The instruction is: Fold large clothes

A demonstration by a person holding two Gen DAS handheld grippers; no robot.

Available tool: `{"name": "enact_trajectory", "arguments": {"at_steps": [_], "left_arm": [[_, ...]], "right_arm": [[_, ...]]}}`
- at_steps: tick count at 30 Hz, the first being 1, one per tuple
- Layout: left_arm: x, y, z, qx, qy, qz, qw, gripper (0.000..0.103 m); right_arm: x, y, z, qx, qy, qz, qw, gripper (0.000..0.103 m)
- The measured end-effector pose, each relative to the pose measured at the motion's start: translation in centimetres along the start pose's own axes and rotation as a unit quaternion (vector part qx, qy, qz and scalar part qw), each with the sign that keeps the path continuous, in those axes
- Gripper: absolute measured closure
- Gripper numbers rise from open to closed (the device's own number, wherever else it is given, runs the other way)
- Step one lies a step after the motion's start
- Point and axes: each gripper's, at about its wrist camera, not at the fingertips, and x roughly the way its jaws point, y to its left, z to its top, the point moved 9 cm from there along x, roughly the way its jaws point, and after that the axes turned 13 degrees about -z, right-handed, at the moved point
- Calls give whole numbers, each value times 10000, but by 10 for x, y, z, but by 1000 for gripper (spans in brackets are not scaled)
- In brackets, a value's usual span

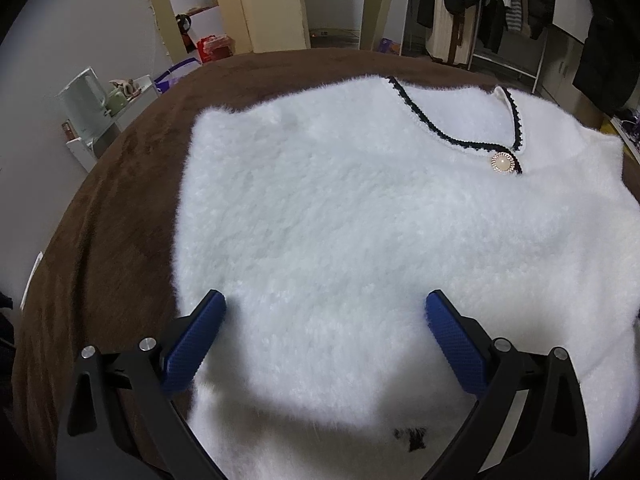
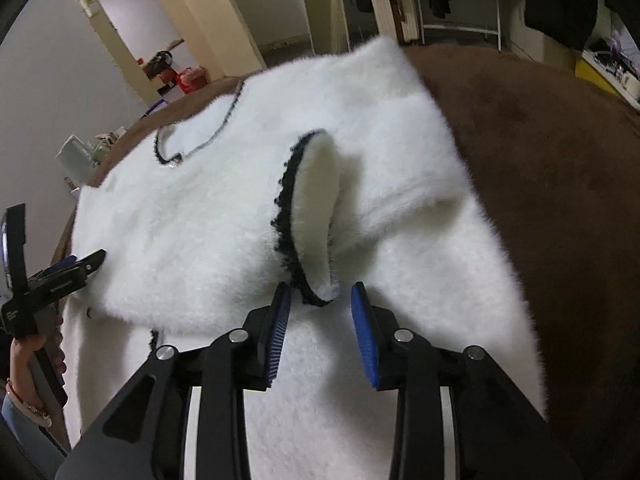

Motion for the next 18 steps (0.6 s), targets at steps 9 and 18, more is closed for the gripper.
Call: {"name": "enact_trajectory", "arguments": {"at_steps": [9,18], "left_arm": [[-22,-10,-13,-53,-81,-54,9999,6],[-17,-13,-18,-57,-68,-31,10000,6]], "right_arm": [[-20,11,50,-71,-547,303,9980,48],[37,10,69,-256,-120,242,9993,66]]}}
